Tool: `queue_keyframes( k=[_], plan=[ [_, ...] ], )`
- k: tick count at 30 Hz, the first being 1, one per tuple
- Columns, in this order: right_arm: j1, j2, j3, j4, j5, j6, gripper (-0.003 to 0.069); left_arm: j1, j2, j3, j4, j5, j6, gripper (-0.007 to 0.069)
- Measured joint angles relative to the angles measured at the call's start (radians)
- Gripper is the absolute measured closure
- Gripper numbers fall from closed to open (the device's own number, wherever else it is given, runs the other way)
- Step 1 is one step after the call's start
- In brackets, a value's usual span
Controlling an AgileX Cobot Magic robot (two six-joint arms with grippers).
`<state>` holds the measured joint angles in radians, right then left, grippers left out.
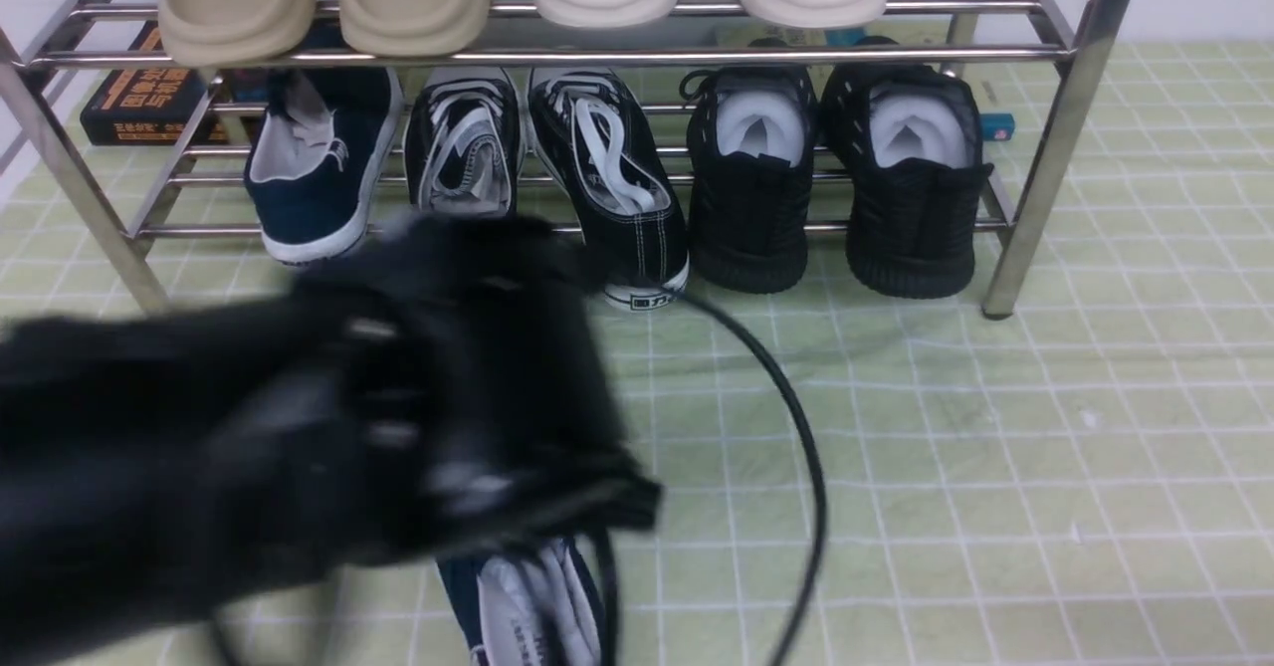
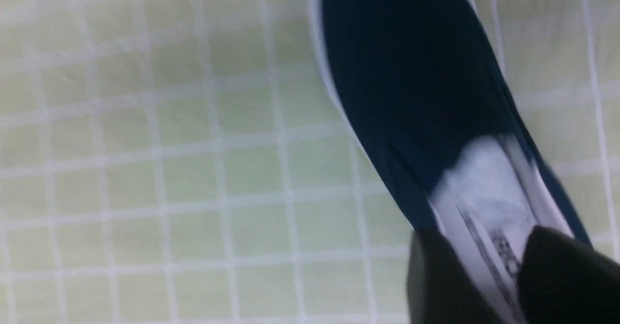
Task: Take the shoes off the shelf with your hand from the green coffee tablecloth.
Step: 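Grasp the leftmost shoe on the bottom shelf of the shoe rack with the left gripper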
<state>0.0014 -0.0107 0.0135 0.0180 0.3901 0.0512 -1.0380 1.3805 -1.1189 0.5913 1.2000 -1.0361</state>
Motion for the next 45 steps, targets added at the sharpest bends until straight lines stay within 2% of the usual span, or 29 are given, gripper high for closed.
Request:
queue_keyframes(
  k=[2,3,4,5,6,8,10,11,12,14,18,19,22,26,30,35,38,45],
  plan=[
    [0.000,0.000,0.000,0.000,0.000,0.000,0.0420,0.067,-0.088,-0.002,0.027,0.002,0.003,0.0508],
    [0.000,0.000,0.000,0.000,0.000,0.000,0.0420,0.120,-0.118,-0.002,0.034,0.004,0.012,0.0550],
    [0.000,0.000,0.000,0.000,0.000,0.000,0.0420,0.133,-0.132,-0.002,0.037,0.004,0.017,0.0566],
    [0.000,0.000,0.000,0.000,0.000,0.000,0.0420,0.278,-0.190,-0.003,0.041,0.014,0.064,0.0610],
    [0.000,0.000,0.000,0.000,0.000,0.000,0.0420,0.295,-0.190,-0.003,0.041,0.014,0.070,0.0613],
    [0.000,0.000,0.000,0.000,0.000,0.000,0.0420,0.510,-0.228,-0.003,0.006,0.006,0.164,0.0618],
    [0.000,0.000,0.000,0.000,0.000,0.000,0.0420,0.675,-0.231,-0.003,-0.077,-0.037,0.258,0.0618],
    [0.000,0.000,0.000,0.000,0.000,0.000,0.0420,0.710,-0.231,-0.003,-0.088,-0.043,0.270,0.0618],
    [0.000,0.000,0.000,0.000,0.000,0.000,0.0420,0.838,-0.217,-0.003,-0.196,-0.095,0.372,0.0618],
    [0.000,0.000,0.000,0.000,0.000,0.000,0.0420,0.958,-0.185,-0.003,-0.341,-0.163,0.497,0.0617],
    [0.000,0.000,0.000,0.000,0.000,0.000,0.0420,1.112,-0.110,-0.003,-0.561,-0.293,0.648,0.0610],
    [0.000,0.000,0.000,0.000,0.000,0.000,0.0420,1.130,-0.082,-0.003,-0.611,-0.330,0.686,0.0601],
    [0.000,0.000,0.000,0.000,0.000,0.000,0.0420,1.139,-0.046,-0.003,-0.656,-0.398,0.721,0.0577],
    [0.000,0.000,0.000,0.000,0.000,0.000,0.0420,1.125,0.021,-0.003,-0.684,-0.535,0.745,0.0482],
    [0.000,0.000,0.000,0.000,0.000,0.000,0.0419,1.105,0.088,-0.003,-0.689,-0.668,0.765,0.0334],
    [0.000,0.000,0.000,0.000,0.000,0.000,0.0419,1.103,0.190,-0.067,-0.692,-0.716,0.768,0.0203],
    [0.000,0.000,0.000,0.000,0.000,0.000,0.0419,1.103,0.252,-0.142,-0.704,-0.723,0.768,0.0167],
    [0.000,0.000,0.000,0.000,0.000,0.000,0.0419,1.103,0.365,-0.243,-0.737,-0.752,0.768,0.0158]
  ],
)
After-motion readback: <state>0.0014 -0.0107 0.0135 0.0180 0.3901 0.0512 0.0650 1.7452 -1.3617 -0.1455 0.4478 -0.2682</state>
